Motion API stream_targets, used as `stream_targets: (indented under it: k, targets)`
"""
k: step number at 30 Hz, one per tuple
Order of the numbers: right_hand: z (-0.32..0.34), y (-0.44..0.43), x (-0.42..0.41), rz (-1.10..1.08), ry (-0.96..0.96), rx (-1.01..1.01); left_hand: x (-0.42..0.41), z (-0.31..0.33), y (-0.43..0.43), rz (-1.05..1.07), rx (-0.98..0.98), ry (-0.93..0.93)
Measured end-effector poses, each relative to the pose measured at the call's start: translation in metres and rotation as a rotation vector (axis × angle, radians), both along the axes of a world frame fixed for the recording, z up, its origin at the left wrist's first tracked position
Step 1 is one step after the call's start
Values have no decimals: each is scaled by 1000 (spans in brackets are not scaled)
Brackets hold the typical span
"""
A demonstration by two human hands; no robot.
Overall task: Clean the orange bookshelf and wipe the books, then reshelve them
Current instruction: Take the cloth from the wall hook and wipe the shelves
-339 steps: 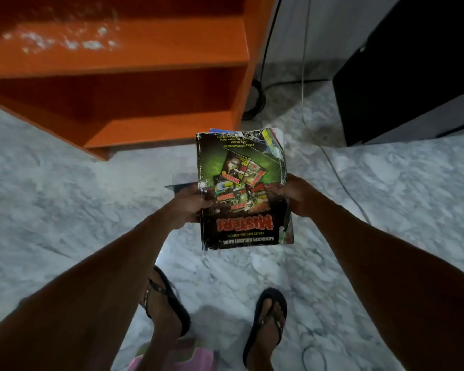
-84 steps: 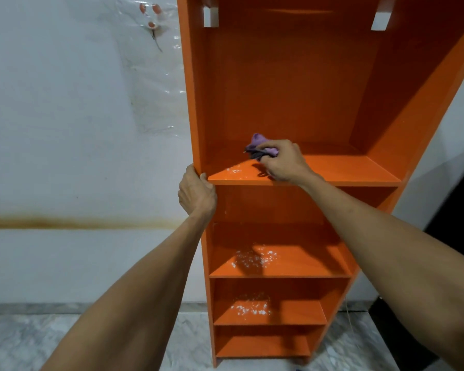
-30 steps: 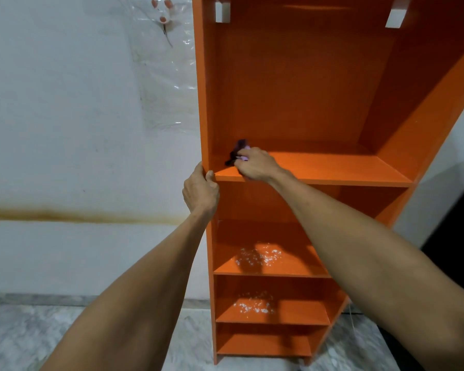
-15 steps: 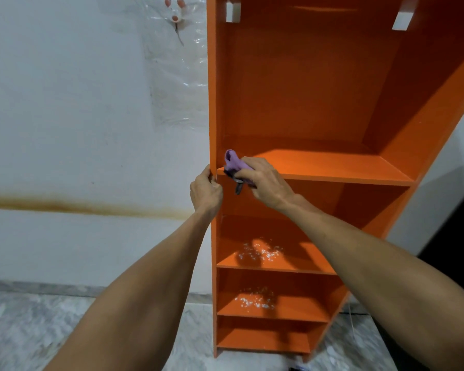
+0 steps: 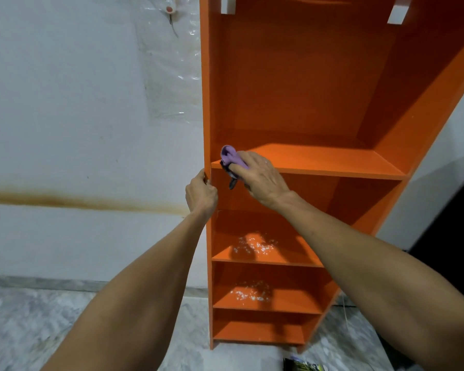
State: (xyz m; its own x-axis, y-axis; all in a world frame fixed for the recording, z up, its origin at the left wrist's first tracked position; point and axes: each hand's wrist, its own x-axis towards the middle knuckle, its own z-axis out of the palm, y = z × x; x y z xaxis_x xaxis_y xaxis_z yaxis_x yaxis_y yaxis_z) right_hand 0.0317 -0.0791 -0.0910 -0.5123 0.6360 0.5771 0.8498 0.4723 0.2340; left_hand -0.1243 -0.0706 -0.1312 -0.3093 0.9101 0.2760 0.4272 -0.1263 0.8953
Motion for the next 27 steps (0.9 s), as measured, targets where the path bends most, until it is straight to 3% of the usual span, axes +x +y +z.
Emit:
stream_targets:
  k: [9,13,15,22,27]
  targets:
    - [-29,-3,76,-169,-91,-18,9,-21,6,45,-84,22]
    - [-56,-22,102,-83,-160,39,12,-40,6,70,-143,35]
    - [-83,-32,110,-70,-174,-25,14,-51,5,74,-175,26]
    - [-163,-23,121,-214,220,-364,14,-119,7,91,-297,88]
    - [-228,3,141,-553,493,-544,13,-186,8,74,-360,154]
